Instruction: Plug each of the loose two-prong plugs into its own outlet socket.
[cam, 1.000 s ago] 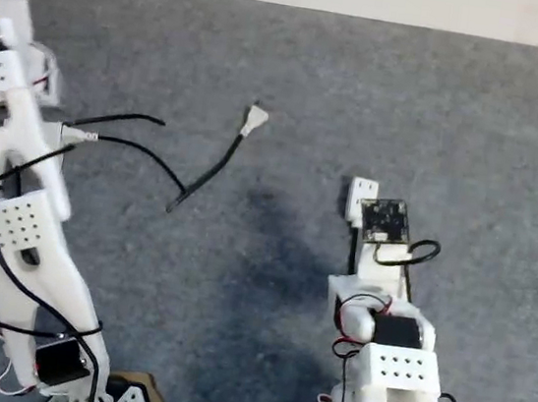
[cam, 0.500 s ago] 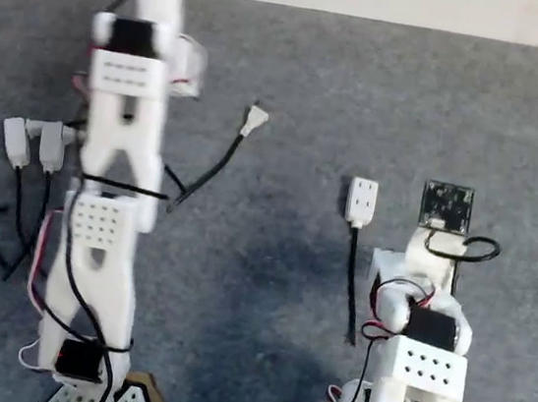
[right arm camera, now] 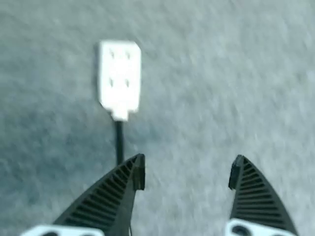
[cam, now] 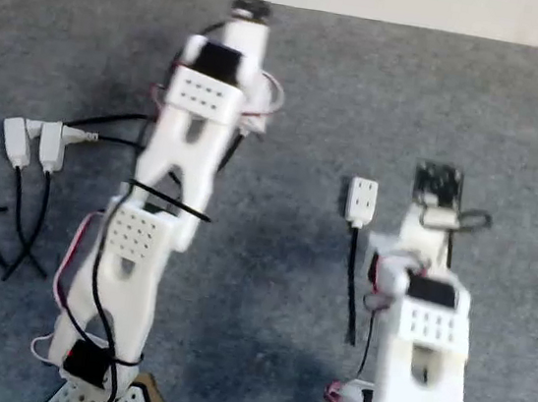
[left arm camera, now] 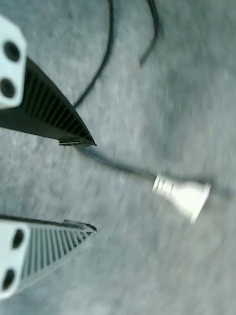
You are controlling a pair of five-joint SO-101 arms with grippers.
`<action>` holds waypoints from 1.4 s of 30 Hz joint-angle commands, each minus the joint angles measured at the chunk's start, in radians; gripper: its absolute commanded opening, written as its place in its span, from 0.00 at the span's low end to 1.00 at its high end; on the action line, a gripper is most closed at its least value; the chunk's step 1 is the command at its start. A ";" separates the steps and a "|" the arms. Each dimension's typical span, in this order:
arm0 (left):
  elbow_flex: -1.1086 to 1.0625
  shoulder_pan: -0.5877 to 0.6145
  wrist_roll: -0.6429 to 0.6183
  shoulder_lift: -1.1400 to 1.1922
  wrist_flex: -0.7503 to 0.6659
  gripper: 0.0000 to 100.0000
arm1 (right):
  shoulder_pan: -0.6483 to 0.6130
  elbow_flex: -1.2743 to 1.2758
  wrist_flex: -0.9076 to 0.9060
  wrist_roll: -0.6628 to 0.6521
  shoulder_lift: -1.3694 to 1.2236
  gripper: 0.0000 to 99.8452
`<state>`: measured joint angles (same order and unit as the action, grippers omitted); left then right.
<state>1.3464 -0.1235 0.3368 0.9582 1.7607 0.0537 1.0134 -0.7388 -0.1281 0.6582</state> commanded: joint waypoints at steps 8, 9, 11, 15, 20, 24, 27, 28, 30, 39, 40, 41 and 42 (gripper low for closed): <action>-0.044 0.404 -0.110 -0.013 0.006 0.25 | -0.139 -0.651 0.024 0.064 -0.720 0.27; -0.065 0.429 -0.110 -0.016 0.006 0.25 | -0.153 -0.690 0.022 0.064 -0.773 0.27; -0.085 0.473 -0.086 -0.019 0.005 0.25 | -0.174 -0.753 0.021 0.064 -0.858 0.27; -0.085 0.544 0.000 -0.021 0.000 0.25 | -0.194 -0.811 0.021 0.064 -0.946 0.27; -0.028 0.605 0.003 -0.015 0.002 0.25 | -0.179 -0.812 0.002 0.063 -0.967 0.19; -0.004 0.634 0.003 -0.019 0.003 0.25 | -0.176 -0.816 -0.028 0.061 -0.969 0.00; 0.008 0.648 0.003 -0.021 0.003 0.25 | -0.208 -0.811 -0.042 0.057 -0.964 0.01; 0.012 0.650 0.005 -0.021 0.003 0.25 | -0.228 -0.811 -0.068 0.055 -0.964 0.00; 0.012 0.661 0.023 -0.021 0.003 0.25 | -0.291 -0.811 -0.133 0.054 -0.961 0.01; 0.012 0.728 0.054 -0.022 0.005 0.25 | -0.602 -0.743 -0.269 -0.014 -0.863 0.01; 0.012 0.731 0.054 -0.022 0.005 0.25 | -0.644 -0.714 -0.269 -0.014 -0.825 0.01; 0.012 0.731 0.060 -0.022 0.005 0.25 | -0.682 -0.679 -0.268 -0.014 -0.782 0.01; 0.010 0.731 0.081 -0.022 0.005 0.25 | -0.723 -0.641 -0.262 -0.014 -0.733 0.01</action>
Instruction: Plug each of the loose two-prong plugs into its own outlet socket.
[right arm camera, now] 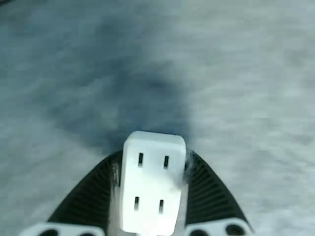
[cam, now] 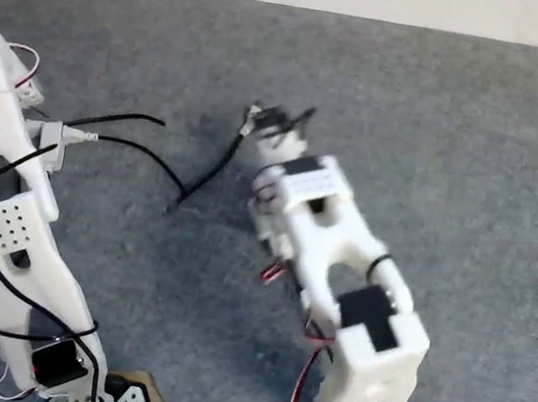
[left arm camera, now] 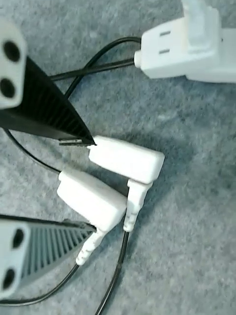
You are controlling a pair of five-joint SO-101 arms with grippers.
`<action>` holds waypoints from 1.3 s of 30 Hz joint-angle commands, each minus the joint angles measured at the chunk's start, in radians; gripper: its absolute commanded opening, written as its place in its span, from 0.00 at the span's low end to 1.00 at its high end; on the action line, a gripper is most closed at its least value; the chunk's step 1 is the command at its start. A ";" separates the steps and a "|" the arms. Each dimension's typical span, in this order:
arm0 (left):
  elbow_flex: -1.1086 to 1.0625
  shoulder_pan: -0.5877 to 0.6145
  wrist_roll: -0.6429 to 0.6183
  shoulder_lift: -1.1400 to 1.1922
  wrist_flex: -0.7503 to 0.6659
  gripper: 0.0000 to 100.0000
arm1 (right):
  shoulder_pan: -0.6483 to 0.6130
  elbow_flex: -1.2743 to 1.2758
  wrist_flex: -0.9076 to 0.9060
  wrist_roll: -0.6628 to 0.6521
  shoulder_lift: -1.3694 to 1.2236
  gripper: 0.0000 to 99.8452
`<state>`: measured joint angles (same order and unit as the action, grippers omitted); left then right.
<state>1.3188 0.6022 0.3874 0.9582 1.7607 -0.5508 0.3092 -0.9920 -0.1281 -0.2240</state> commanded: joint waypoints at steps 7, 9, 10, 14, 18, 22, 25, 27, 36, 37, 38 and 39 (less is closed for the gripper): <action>0.035 0.005 0.057 -0.022 0.006 0.25 | -0.321 0.392 0.058 -0.014 0.498 0.01; 0.033 0.002 0.057 -0.022 0.006 0.25 | -0.321 0.458 0.085 -0.020 0.550 0.01; 0.033 0.001 0.057 -0.022 0.006 0.25 | -0.311 0.486 0.110 -0.021 0.565 0.01; 0.031 -0.005 0.057 -0.022 0.006 0.25 | -0.311 0.545 0.191 -0.084 0.575 0.01; 0.031 -0.024 0.057 -0.021 0.006 0.25 | -0.389 0.550 0.246 -0.186 0.575 0.01; 0.031 -0.045 0.057 -0.021 0.006 0.25 | -0.406 0.550 0.251 -0.255 0.573 0.01; 0.031 -0.059 0.057 -0.021 0.006 0.25 | -0.406 0.552 0.285 -0.253 0.575 0.01; 0.031 -0.070 0.057 -0.021 0.006 0.25 | -0.406 0.556 0.329 -0.253 0.573 0.01; 0.031 -0.085 0.054 -0.021 0.006 0.25 | -0.404 0.559 0.346 -0.221 0.575 0.33; 0.031 -0.085 0.054 -0.021 0.006 0.25 | -0.404 0.559 0.346 -0.222 0.575 0.37; 0.031 -0.085 0.054 -0.021 0.006 0.25 | -0.403 0.559 0.344 -0.222 0.575 0.37; 0.031 -0.085 0.054 -0.021 0.006 0.25 | -0.401 0.559 0.344 -0.221 0.575 0.37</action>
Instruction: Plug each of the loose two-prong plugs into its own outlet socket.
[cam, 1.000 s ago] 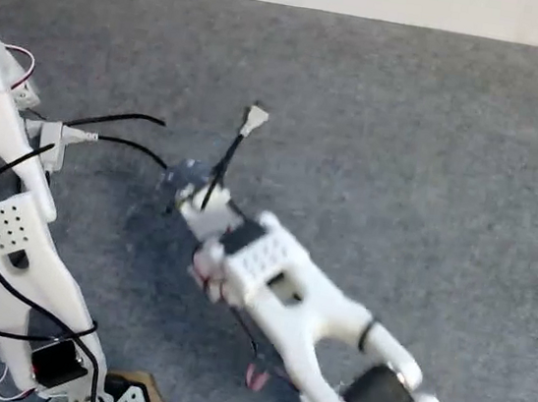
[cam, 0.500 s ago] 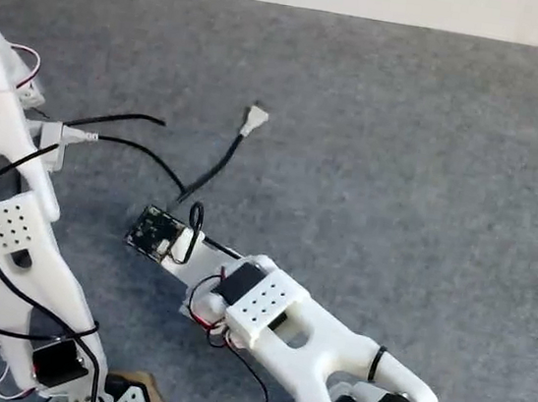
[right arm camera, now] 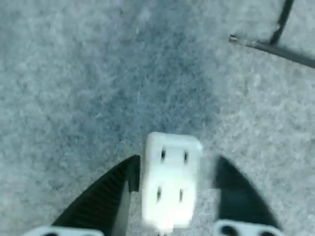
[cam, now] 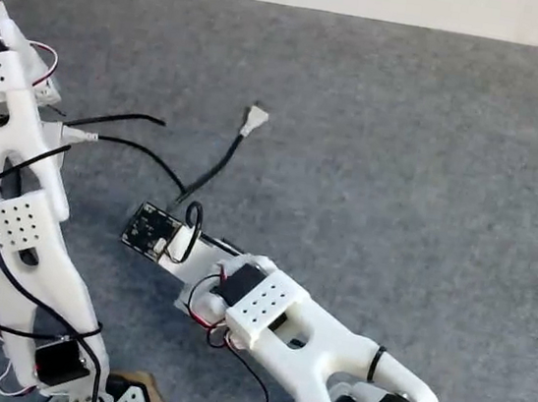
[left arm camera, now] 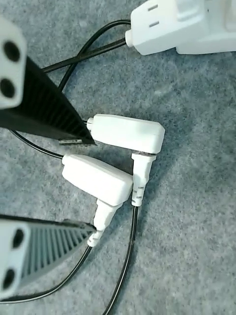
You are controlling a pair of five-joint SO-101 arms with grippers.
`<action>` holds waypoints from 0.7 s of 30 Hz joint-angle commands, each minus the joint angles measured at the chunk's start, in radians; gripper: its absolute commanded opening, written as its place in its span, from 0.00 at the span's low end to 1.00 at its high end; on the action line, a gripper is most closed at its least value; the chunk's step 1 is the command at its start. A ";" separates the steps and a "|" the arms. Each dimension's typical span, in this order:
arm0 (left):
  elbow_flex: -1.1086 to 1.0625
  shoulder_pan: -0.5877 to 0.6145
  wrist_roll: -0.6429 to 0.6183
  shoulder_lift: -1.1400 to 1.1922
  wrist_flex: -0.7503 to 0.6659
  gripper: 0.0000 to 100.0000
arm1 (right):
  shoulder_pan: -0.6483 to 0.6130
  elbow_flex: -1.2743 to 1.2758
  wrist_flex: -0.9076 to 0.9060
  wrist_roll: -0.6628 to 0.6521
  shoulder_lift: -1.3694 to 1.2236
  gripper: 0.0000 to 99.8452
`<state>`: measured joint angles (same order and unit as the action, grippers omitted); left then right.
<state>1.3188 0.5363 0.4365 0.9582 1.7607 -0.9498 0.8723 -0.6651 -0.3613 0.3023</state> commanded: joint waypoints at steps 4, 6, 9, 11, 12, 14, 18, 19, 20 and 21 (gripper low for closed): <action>0.031 -0.021 0.005 -0.021 0.006 0.25 | -0.002 -0.004 0.016 0.015 0.056 0.37; 0.031 -0.031 0.005 -0.019 0.006 0.25 | 0.021 -0.015 -0.047 0.028 0.059 0.37; 0.030 -0.076 0.005 -0.015 0.006 0.25 | 0.174 -0.120 -0.168 0.140 0.111 0.37; 0.030 -0.127 0.005 -0.015 0.006 0.25 | 0.340 -0.159 -0.239 0.189 0.196 0.37; 0.031 -0.157 0.008 -0.015 0.006 0.25 | 0.412 -0.157 -0.255 0.196 0.249 0.36; 0.036 -0.231 0.011 -0.015 0.005 0.25 | 0.532 -0.102 -0.269 0.204 0.367 0.36; 0.030 -0.389 0.095 -0.012 -0.044 0.25 | 0.613 0.202 -0.211 0.203 0.602 0.36; 0.030 -0.420 0.120 -0.004 -0.080 0.25 | 0.616 0.283 -0.186 0.201 0.656 0.36; 0.030 -0.444 0.135 0.010 -0.118 0.25 | 0.624 0.357 -0.166 0.199 0.702 0.36; 0.038 -0.467 0.146 0.028 -0.157 0.25 | 0.631 0.427 -0.148 0.199 0.748 0.36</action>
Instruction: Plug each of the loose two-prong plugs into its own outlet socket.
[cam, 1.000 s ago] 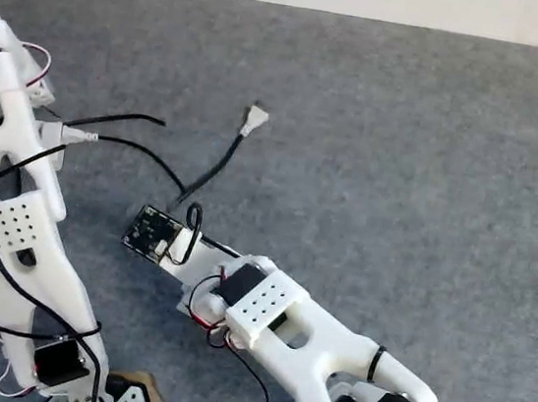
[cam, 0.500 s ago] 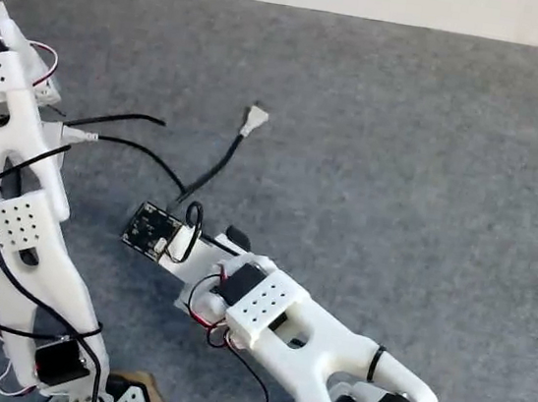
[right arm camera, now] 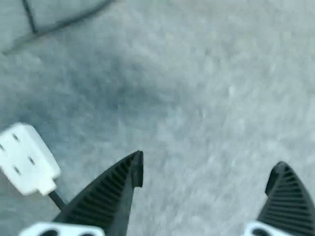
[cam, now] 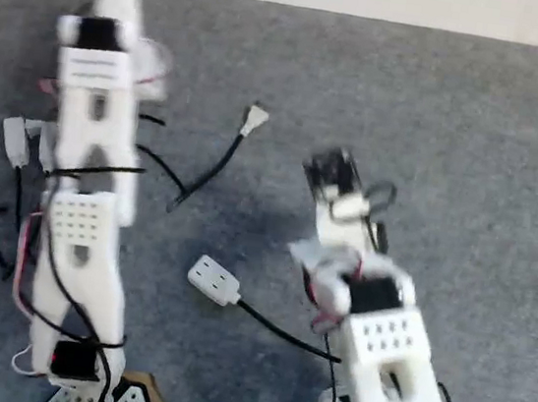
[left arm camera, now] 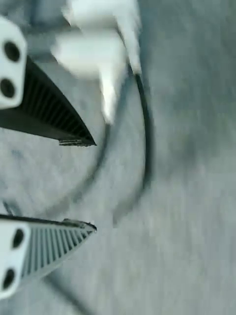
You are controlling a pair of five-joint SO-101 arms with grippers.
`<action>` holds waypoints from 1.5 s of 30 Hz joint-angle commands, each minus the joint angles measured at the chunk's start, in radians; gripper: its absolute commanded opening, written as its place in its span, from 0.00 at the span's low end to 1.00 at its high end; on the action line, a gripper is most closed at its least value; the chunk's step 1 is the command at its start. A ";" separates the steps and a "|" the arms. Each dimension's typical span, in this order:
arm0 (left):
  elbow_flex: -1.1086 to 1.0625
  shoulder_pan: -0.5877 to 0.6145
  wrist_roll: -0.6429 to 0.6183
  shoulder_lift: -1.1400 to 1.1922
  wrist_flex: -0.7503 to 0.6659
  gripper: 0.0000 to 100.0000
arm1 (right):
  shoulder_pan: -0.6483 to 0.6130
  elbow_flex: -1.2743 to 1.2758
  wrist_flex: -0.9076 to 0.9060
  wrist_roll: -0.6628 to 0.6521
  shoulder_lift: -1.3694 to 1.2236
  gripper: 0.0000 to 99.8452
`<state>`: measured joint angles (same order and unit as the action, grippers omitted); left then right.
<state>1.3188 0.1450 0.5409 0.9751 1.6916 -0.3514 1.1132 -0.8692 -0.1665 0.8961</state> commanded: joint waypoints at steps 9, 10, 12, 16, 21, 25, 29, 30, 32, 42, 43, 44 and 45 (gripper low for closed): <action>0.039 -0.234 0.110 0.134 -0.215 0.25 | 0.044 0.360 0.085 0.006 0.381 0.36; 0.039 -0.242 0.110 0.145 -0.226 0.25 | 0.039 0.366 0.085 0.006 0.383 0.36; 0.033 -0.259 0.110 0.165 -0.247 0.25 | 0.030 0.369 0.085 0.006 0.384 0.36; 0.038 -0.286 0.107 0.217 -0.281 0.25 | 0.030 0.371 0.085 0.006 0.384 0.36; 0.035 -0.297 0.104 0.272 -0.327 0.23 | 0.030 0.371 0.085 0.006 0.384 0.36; 0.038 -0.295 0.048 0.318 -0.356 0.04 | 0.030 0.371 0.085 0.006 0.384 0.36; 0.038 -0.298 0.040 0.321 -0.330 0.01 | 0.030 0.371 0.085 0.006 0.384 0.36; 0.039 -0.298 0.040 0.320 -0.307 0.00 | 0.030 0.371 0.087 0.006 0.384 0.36; 0.061 -0.297 0.038 0.303 -0.245 0.00 | 0.030 0.371 0.087 0.006 0.384 0.36; 0.170 -0.292 -0.017 -0.013 0.104 0.00 | 0.153 0.288 0.005 0.026 0.383 0.29; 0.085 -0.295 -0.017 -0.076 0.104 0.00 | 0.199 0.269 0.001 0.035 0.383 0.25; -0.022 -0.306 -0.017 -0.147 0.104 0.00 | 0.255 0.249 -0.002 0.038 0.383 0.22; -0.140 -0.321 -0.017 -0.223 0.104 0.00 | 0.308 0.231 -0.005 0.040 0.383 0.19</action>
<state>1.4062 -0.1511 0.5363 0.9874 1.7806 -0.1749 1.4400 -0.8615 -0.1450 1.2689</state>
